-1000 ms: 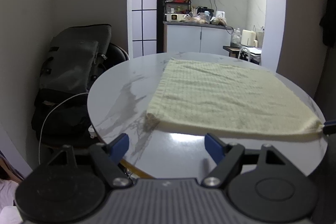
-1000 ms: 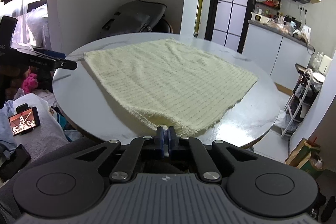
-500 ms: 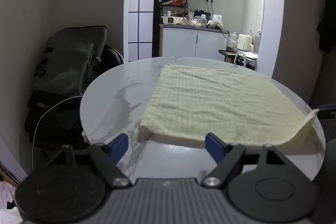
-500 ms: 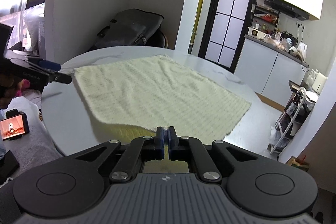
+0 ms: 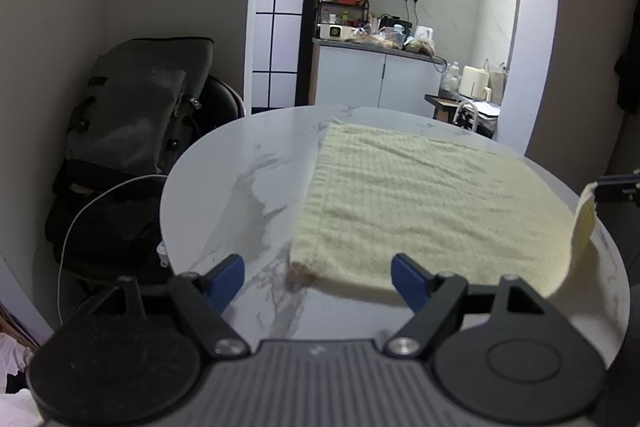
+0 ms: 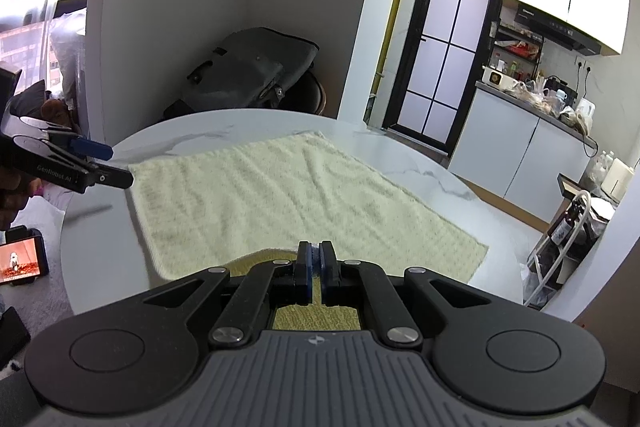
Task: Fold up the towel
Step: 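Grasp a towel corner with the right gripper and lift it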
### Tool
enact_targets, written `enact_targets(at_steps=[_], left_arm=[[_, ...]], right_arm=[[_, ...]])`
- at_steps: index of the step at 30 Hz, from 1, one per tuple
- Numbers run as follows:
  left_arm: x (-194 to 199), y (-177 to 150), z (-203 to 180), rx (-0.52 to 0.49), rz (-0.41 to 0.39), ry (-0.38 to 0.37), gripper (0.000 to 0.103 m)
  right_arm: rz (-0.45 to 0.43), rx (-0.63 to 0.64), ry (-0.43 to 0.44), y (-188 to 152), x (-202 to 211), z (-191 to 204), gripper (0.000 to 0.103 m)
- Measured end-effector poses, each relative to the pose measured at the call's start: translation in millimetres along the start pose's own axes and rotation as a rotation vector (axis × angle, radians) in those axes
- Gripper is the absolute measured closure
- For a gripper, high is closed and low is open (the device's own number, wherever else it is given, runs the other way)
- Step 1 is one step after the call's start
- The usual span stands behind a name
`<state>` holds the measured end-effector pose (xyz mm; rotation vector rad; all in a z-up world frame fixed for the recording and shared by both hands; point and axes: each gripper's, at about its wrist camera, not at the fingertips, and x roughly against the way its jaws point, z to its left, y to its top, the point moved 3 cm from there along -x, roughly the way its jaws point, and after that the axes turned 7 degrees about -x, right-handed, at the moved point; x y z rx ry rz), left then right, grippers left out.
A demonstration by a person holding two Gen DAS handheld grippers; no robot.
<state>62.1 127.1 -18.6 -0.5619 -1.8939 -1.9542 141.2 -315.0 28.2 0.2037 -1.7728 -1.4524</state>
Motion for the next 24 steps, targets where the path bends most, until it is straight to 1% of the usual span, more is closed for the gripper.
enact_targets(at_steps=[14, 24], left_arm=[[-8, 5, 12, 0.023, 0.008, 0.009, 0.02], [-9, 6, 13, 0.013, 0.018, 0.0, 0.02]], right_arm=[[-0.035, 0.015, 0.023, 30, -28, -3, 0.099], [-0.062, 0.042, 0.03, 52, -47, -2, 0.099]])
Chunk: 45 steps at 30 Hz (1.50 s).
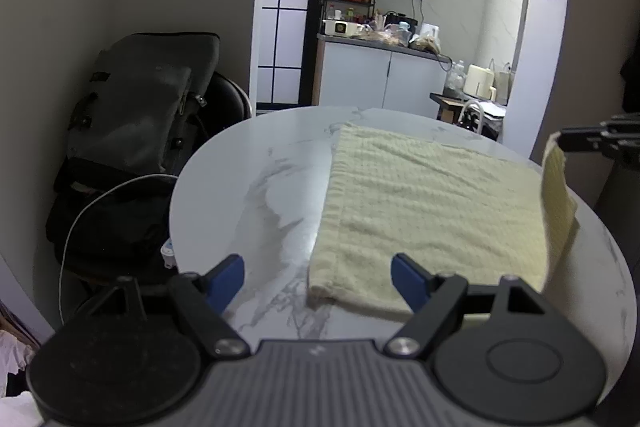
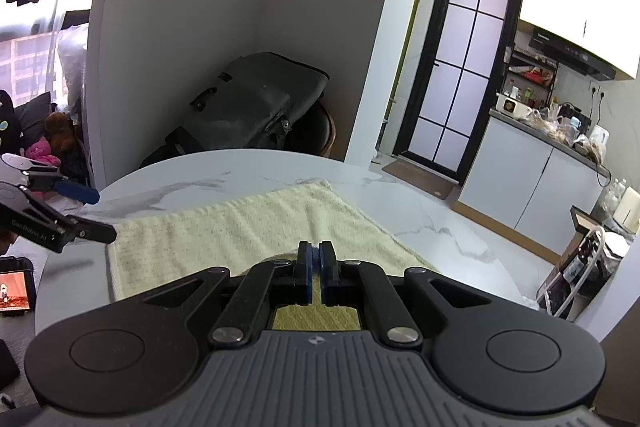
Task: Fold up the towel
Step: 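Grasp a towel corner with the right gripper and lift it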
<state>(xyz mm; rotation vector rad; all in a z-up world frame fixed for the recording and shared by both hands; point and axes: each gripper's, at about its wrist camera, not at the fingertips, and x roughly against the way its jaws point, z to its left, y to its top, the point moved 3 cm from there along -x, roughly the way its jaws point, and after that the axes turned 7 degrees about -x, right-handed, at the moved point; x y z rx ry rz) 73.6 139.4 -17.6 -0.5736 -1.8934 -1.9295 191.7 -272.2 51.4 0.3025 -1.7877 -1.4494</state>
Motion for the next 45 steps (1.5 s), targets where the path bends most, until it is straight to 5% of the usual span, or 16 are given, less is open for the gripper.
enact_targets(at_steps=[22, 45], left_arm=[[-5, -4, 4, -0.002, 0.051, 0.027, 0.02], [-13, -2, 1, -0.016, 0.061, 0.042, 0.018]], right_arm=[[-0.081, -0.025, 0.049, 47, -73, 0, 0.099], [-0.066, 0.009, 0.07, 69, -117, -7, 0.099]])
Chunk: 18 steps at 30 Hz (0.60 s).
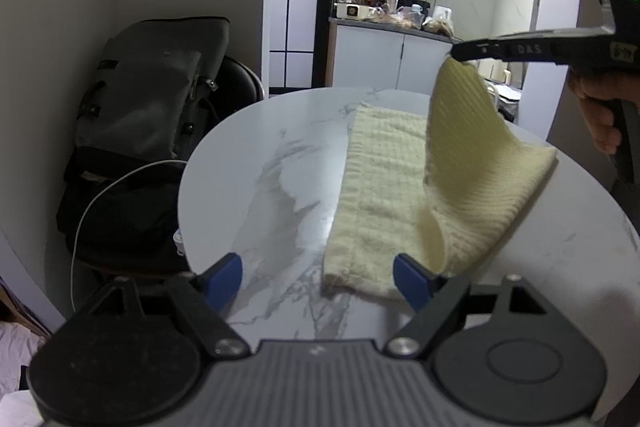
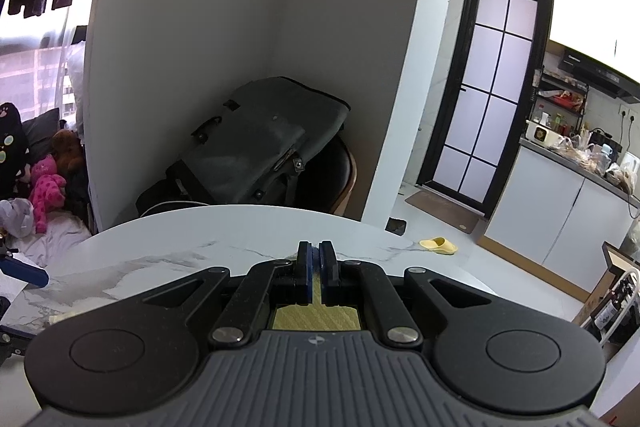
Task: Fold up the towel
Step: 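Grasp a towel corner with the right gripper and lift it, then fold the lifted corner diagonally across the towel with the right gripper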
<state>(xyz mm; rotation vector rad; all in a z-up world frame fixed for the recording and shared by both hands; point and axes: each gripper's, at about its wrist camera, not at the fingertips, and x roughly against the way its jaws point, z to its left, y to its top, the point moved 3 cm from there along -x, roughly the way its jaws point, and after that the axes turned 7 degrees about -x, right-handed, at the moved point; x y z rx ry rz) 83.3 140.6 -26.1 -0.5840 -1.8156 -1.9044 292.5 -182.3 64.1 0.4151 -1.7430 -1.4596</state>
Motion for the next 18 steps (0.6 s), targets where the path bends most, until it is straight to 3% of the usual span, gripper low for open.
enact_targets(at_steps=[18], left_arm=[[0, 0, 2, 0.0, 0.01, 0.018, 0.018]], right_arm=[[0.011, 0.028, 0.005, 8, -32, 12, 0.099]])
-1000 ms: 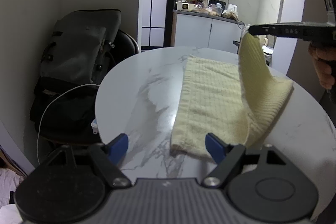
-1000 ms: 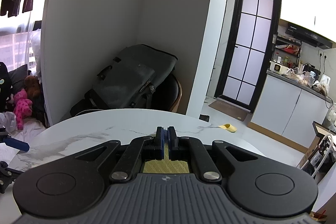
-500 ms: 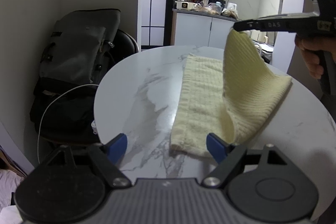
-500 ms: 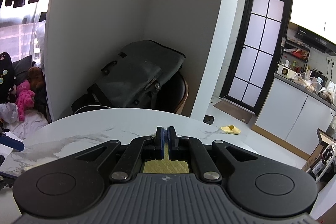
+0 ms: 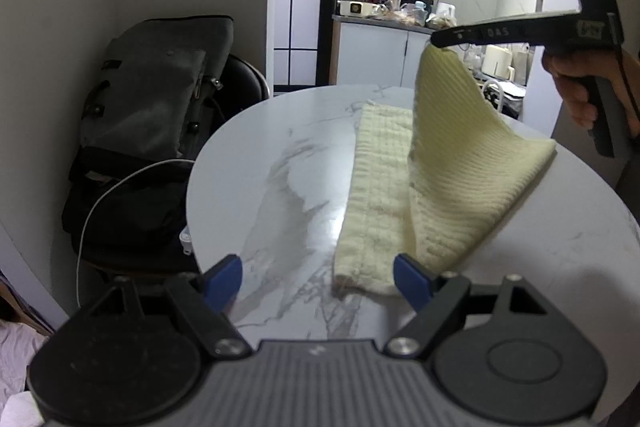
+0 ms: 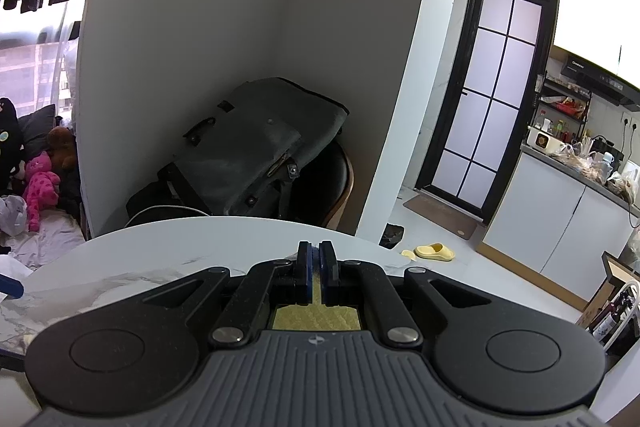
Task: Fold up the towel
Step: 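Fold the lifted corner diagonally across the towel with the right gripper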
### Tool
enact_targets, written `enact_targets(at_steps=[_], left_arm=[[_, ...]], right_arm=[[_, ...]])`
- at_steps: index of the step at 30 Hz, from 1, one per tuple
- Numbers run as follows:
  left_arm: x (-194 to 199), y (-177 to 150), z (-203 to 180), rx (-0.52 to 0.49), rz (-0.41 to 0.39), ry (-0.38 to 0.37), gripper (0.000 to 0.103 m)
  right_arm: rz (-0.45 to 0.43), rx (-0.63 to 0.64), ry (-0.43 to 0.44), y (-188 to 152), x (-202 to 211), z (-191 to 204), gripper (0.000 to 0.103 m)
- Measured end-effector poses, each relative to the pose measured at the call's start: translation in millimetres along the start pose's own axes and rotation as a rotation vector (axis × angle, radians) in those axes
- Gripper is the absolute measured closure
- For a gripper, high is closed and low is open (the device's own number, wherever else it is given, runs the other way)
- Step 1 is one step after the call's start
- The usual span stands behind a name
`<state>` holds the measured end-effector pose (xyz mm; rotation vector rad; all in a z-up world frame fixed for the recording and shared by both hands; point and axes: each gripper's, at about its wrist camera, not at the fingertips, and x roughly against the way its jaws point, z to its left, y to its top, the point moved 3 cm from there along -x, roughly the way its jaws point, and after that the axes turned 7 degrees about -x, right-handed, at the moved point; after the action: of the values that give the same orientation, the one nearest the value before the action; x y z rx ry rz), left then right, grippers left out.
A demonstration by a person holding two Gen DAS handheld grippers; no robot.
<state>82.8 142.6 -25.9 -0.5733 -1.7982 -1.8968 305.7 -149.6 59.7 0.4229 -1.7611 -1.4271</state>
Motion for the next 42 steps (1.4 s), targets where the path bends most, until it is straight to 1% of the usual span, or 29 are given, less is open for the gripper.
enact_targets(at_steps=[5, 13, 22, 32, 38, 42], left_arm=[[3, 1, 4, 0.001, 0.0, 0.015, 0.018], [3, -2, 7, 0.015, 0.008, 0.037, 0.018], [5, -4, 10, 0.017, 0.026, 0.039, 0.018], [7, -2, 14, 0.018, 0.024, 0.048, 0.018], [11, -3, 19, 0.02, 0.027, 0.058, 0.018], [16, -3, 15, 0.022, 0.027, 0.064, 0.018]], right_arm=[[-0.008, 0.009, 0.007, 7, -6, 0, 0.099], [0.002, 0.014, 0.002, 9, -22, -1, 0.099], [0.014, 0.021, -0.005, 11, -39, -4, 0.099], [0.026, 0.027, -0.012, 13, -58, -6, 0.099], [0.039, 0.032, -0.016, 9, -70, -1, 0.099], [0.047, 0.034, -0.019, 7, -75, -1, 0.099]])
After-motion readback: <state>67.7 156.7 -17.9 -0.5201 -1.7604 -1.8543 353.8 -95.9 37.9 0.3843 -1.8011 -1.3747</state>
